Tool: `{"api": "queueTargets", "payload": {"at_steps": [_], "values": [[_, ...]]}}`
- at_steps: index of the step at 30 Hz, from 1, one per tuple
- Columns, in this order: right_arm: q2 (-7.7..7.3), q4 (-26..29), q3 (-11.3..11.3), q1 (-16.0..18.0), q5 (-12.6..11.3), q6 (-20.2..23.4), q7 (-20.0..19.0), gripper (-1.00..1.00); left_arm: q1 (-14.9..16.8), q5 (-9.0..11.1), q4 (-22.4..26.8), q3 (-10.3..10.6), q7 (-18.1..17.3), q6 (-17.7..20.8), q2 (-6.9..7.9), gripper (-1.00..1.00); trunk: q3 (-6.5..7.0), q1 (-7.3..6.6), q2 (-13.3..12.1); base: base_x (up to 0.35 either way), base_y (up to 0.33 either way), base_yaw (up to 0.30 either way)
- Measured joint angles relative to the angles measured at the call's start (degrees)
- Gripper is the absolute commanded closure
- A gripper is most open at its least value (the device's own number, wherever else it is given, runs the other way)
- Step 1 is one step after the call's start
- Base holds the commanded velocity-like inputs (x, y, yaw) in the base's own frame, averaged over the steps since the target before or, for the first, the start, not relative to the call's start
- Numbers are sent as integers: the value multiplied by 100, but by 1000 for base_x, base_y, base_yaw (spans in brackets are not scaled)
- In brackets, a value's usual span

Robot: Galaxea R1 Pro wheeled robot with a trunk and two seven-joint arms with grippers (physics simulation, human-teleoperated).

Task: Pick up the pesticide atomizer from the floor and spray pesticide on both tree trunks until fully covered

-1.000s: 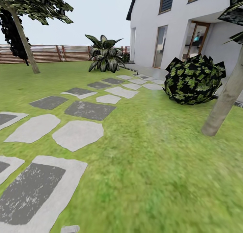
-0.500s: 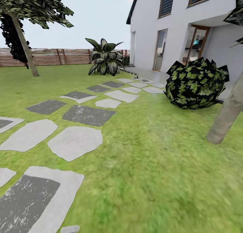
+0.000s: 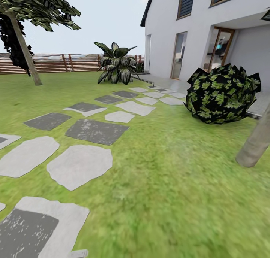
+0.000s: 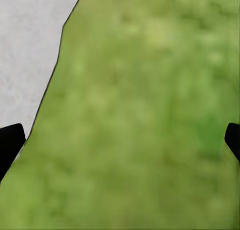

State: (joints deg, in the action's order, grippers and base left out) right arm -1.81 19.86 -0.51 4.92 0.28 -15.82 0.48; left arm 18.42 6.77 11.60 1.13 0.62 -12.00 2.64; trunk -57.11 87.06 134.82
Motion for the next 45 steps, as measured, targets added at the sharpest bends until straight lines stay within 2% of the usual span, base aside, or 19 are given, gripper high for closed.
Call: {"api": "queueTargets", "payload": {"at_steps": [45], "values": [[1,0,7,0,7,0,5,-100,-2,0,0,1,0,-4,0,-100,0,0,0,338,0,0]]}}
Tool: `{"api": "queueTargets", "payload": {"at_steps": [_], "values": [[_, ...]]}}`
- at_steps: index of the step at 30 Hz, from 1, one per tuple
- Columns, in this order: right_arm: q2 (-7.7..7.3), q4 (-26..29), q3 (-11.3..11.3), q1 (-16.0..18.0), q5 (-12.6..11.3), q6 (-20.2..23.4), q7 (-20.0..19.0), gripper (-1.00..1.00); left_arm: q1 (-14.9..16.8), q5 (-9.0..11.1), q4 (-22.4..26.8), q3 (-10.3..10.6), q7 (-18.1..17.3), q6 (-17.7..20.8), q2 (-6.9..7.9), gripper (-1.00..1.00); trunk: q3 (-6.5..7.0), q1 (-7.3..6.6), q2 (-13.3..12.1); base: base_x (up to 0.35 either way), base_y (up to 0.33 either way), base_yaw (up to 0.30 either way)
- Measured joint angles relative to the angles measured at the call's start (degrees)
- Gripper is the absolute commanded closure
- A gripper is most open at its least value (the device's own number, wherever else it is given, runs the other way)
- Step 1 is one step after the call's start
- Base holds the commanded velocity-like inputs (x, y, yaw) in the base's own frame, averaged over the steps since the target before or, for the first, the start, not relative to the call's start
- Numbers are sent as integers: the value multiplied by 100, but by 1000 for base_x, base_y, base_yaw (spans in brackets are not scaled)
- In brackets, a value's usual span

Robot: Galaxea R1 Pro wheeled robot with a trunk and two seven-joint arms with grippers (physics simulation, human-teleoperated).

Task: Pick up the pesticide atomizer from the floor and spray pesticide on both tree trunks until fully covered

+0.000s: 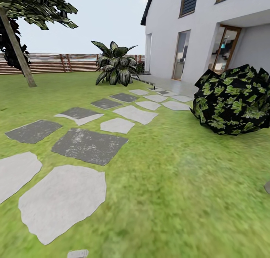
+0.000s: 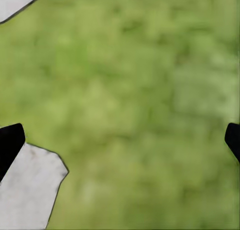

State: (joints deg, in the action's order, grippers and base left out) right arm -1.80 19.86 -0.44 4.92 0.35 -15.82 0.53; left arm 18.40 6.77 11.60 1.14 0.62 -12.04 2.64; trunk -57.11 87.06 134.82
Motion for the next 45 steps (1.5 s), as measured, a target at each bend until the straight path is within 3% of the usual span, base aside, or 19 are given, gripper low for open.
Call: {"api": "queueTargets", "payload": {"at_steps": [45], "values": [[0,-6,6,0,0,0,0,-100,0,0,0,0,0,1,1,-100,0,0,0,338,0,-6]]}}
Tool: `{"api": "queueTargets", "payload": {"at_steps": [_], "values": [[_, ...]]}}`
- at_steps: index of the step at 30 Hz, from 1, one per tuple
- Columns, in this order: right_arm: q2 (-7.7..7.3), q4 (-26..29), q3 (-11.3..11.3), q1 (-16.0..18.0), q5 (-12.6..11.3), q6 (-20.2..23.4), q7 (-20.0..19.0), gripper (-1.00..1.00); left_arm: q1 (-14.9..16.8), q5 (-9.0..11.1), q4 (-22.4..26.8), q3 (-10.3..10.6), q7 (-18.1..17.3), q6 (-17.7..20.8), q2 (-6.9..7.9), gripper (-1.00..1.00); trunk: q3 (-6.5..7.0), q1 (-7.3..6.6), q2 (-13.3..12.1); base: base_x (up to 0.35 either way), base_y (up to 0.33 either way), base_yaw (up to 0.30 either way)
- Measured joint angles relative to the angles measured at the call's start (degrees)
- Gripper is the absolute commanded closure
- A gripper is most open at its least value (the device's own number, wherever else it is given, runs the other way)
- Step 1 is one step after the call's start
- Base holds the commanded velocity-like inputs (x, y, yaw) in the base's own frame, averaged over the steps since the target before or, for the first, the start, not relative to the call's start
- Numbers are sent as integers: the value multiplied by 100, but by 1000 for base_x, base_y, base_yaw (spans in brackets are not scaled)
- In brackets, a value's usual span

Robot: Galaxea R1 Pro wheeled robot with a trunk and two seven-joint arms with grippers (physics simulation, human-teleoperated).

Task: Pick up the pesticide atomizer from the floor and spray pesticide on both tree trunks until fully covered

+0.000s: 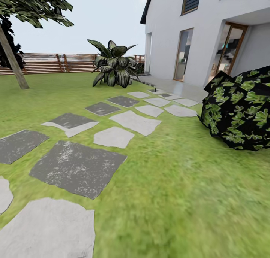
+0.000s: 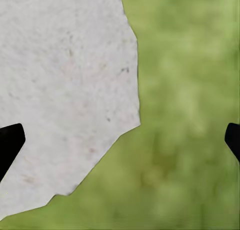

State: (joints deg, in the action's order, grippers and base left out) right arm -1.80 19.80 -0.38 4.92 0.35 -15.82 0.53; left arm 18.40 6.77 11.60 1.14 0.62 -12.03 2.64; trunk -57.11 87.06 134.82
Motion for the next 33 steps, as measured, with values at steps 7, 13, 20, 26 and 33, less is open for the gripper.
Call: {"api": "queueTargets", "payload": {"at_steps": [7,13,20,26,33], "values": [[2,-3,11,0,0,0,0,-100,0,0,0,0,0,-1,0,-100,0,0,0,338,0,-229],[4,-3,12,0,3,0,0,-100,2,0,0,0,0,-1,0,-100,0,0,0,338,0,-151],[5,-3,12,0,0,0,0,-100,2,0,0,0,0,-1,-1,-100,0,0,0,338,0,-11],[5,-3,12,0,1,0,0,-100,1,0,0,0,0,-1,-1,-100,0,0,0,338,0,-1],[5,-1,12,0,0,0,0,-100,-1,0,0,0,0,0,-1,-100,22,0,0,338,0,0]]}}
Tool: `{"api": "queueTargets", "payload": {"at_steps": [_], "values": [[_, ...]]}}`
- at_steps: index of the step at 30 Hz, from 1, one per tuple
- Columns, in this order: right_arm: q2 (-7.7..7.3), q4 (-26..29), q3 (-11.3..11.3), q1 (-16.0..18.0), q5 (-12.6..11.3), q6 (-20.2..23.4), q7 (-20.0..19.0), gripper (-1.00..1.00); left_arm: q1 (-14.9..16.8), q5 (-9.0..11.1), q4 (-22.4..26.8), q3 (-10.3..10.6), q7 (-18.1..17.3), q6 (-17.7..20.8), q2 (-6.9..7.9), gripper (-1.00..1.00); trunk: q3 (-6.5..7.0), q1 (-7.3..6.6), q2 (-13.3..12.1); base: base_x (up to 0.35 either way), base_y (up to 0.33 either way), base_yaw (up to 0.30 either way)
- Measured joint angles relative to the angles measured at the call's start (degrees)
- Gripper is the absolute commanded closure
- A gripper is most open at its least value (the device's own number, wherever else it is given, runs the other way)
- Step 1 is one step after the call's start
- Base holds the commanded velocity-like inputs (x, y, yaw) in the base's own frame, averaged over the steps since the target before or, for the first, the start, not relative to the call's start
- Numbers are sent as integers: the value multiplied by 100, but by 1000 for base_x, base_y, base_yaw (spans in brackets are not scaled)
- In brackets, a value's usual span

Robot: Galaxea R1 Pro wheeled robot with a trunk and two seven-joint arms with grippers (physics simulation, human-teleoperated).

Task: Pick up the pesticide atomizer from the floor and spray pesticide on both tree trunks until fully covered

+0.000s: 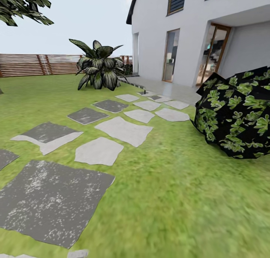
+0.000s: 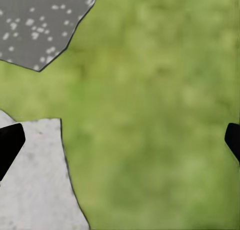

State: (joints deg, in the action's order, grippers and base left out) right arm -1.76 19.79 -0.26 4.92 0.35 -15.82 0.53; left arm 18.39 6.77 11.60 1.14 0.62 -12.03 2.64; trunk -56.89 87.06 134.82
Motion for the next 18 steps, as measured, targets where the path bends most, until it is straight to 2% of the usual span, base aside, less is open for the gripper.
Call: {"api": "queueTargets", "payload": {"at_steps": [18], "values": [[0,-2,0,0,0,0,0,-100,3,0,0,-1,0,-1,9,-100,15,0,0,338,0,0]]}}
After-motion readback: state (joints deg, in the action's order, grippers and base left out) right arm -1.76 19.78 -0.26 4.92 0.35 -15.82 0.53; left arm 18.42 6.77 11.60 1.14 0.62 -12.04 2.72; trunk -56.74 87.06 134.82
